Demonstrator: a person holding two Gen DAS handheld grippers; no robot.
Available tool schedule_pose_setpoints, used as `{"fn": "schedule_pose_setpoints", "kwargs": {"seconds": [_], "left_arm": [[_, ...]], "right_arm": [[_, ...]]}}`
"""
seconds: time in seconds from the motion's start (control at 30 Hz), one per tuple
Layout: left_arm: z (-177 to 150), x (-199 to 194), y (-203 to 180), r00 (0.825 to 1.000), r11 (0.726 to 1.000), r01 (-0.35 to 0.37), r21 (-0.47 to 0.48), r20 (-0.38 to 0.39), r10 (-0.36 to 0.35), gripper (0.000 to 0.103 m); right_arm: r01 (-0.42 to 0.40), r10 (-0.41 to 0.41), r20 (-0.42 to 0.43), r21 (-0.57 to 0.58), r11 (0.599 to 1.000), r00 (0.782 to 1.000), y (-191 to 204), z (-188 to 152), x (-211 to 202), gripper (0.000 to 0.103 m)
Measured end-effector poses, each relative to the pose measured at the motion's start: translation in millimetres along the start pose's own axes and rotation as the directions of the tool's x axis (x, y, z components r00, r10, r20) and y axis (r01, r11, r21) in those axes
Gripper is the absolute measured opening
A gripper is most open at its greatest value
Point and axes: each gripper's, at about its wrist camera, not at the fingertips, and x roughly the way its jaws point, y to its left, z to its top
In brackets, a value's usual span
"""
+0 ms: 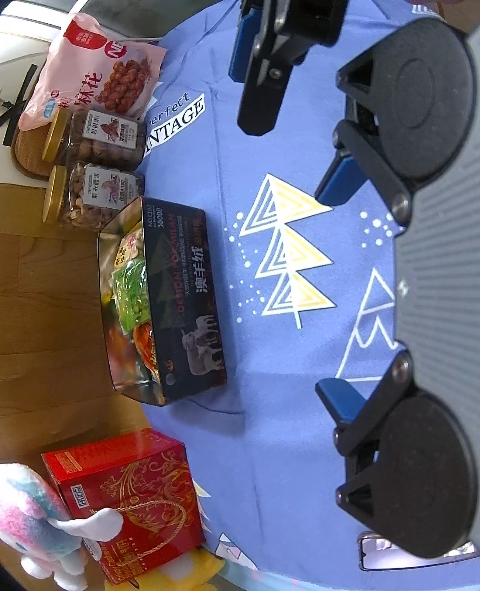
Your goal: Organize snacks
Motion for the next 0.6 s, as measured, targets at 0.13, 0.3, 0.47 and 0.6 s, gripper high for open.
{"fn": "schedule_pose_setpoints", "kwargs": {"seconds": [0.13, 0.3, 0.47, 0.6], "left_arm": [[0.5, -0.7, 0.1, 1.0, 1.0, 0.0, -0.007, -0.004, 0.0, 0.103], [0.7, -0.8, 0.8, 1.0, 1.0, -0.002, -0.019, -0.008, 0.002, 0.103], [-0.2, 0.8, 1.0, 1.0, 1.0, -0.004, -0.025, -0.015, 0.004, 0.103], [-0.4, 3.5, 1.1, 1.0, 0.999, -0.003, -0.034, -0.02, 0.003, 0.103]], "right_arm": [[-0.001, 0.001, 0.002, 0.0, 1.0, 1.0, -0.2, -0.2, -0.9, 0.077], [-0.002, 0.002, 0.002, 0.004, 1.0, 1.0, -1.3, -0.7, -1.6, 0.077], [-0.005, 0.005, 0.001, 0.008, 1.0, 1.0, -2.4, -1.6, -1.5, 0.077], [-0.005, 0.005, 0.002, 0.009, 1.0, 1.0, -3.0, -1.9, -1.2, 0.077]]}}
